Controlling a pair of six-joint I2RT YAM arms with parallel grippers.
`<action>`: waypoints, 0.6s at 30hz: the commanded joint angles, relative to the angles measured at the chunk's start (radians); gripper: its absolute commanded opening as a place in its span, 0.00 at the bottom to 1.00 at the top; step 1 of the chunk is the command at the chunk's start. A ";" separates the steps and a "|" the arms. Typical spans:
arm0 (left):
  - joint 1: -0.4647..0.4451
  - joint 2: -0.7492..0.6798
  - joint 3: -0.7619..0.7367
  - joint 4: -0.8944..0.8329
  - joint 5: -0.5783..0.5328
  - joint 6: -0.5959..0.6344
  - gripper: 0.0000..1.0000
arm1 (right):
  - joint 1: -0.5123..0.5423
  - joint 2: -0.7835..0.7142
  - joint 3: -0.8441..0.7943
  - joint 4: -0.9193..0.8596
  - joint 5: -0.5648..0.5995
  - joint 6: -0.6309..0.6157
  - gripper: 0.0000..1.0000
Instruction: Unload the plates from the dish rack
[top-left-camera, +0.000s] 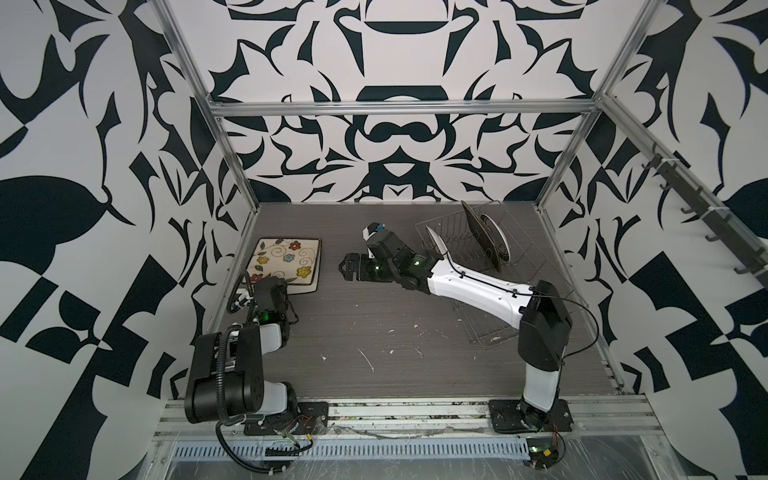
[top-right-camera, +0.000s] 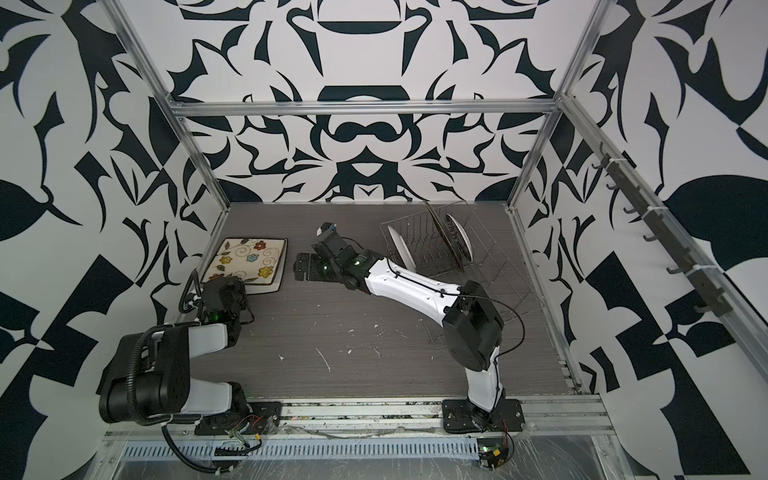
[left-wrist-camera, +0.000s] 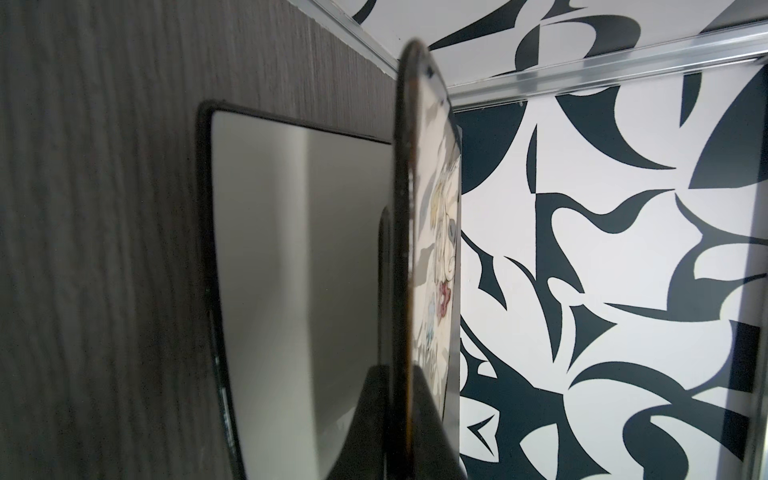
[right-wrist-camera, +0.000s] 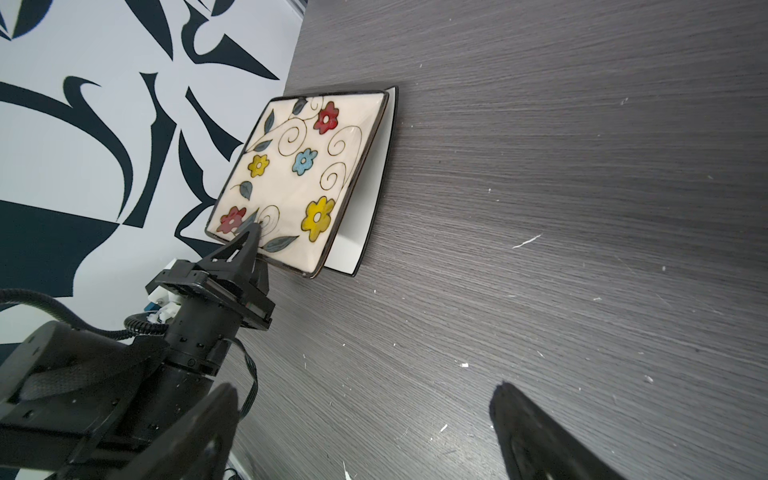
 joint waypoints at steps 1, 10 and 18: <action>0.006 -0.023 0.084 0.197 -0.009 -0.022 0.00 | 0.004 0.003 0.039 0.008 -0.004 -0.016 0.98; 0.006 -0.029 0.091 0.165 0.000 -0.019 0.00 | 0.004 0.001 0.035 0.008 -0.002 -0.016 0.98; 0.007 -0.023 0.097 0.158 0.005 -0.019 0.00 | 0.004 0.000 0.030 0.010 -0.004 -0.016 0.99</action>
